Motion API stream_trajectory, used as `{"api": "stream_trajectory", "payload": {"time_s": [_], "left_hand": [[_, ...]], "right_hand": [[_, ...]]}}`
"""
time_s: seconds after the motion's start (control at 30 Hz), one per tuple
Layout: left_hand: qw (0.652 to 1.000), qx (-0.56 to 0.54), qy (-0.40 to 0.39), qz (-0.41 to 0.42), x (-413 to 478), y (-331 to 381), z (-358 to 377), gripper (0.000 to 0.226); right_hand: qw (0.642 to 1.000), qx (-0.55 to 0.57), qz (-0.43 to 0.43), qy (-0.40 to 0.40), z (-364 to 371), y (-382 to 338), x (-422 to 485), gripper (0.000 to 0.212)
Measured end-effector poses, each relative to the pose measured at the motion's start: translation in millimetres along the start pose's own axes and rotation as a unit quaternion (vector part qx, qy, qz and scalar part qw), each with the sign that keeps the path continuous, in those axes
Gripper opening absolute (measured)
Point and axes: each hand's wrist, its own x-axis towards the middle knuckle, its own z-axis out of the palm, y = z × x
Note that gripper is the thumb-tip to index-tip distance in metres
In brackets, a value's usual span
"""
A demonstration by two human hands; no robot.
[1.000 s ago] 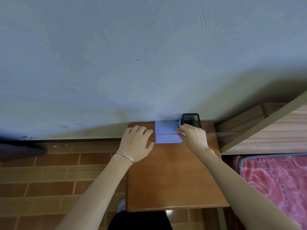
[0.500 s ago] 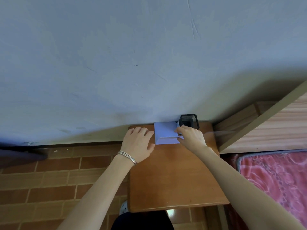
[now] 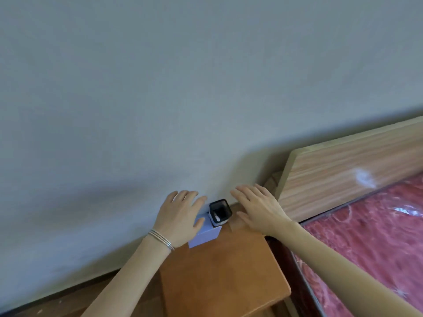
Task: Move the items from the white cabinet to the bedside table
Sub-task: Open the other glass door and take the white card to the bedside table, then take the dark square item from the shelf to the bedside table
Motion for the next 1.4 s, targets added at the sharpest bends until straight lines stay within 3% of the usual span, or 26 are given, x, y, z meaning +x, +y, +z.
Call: {"api": "stream_trajectory", "payload": {"time_s": [0.13,0.3,0.53,0.77,1.0,1.17,1.4], "left_hand": [[0.996,-0.013,0.045,0.074,25.3,25.6,-47.7,0.051],[0.979,-0.044,0.014,0.198,33.5,73.8,-61.9,0.053],[0.903,-0.049,-0.016,0.426,8.3,146.8,-72.2,0.054],[0.788,-0.074,0.004,0.611,-48.1,263.0,-109.5,0.06],[0.626,-0.138,0.014,0.767,-182.8,370.9,-145.5,0.06],[0.515,-0.168,0.002,0.841,-306.9,401.4,-162.7,0.058],[0.414,-0.196,-0.022,0.889,-482.0,407.5,-188.8,0.06]], "right_hand": [[0.996,-0.04,0.063,0.042,-60.3,5.4,-42.2,0.06],[0.978,-0.056,0.195,0.055,-93.8,-23.9,-120.5,0.059],[0.902,-0.043,0.429,0.012,-93.7,-122.0,-247.0,0.057],[0.779,-0.083,0.621,0.015,-139.3,-221.5,-377.8,0.056],[0.609,-0.127,0.783,-0.002,-184.6,-374.8,-488.3,0.056],[0.5,-0.12,0.857,-0.019,-191.1,-508.4,-527.9,0.057],[0.382,-0.078,0.92,-0.052,-205.9,-685.5,-556.6,0.059]]}}
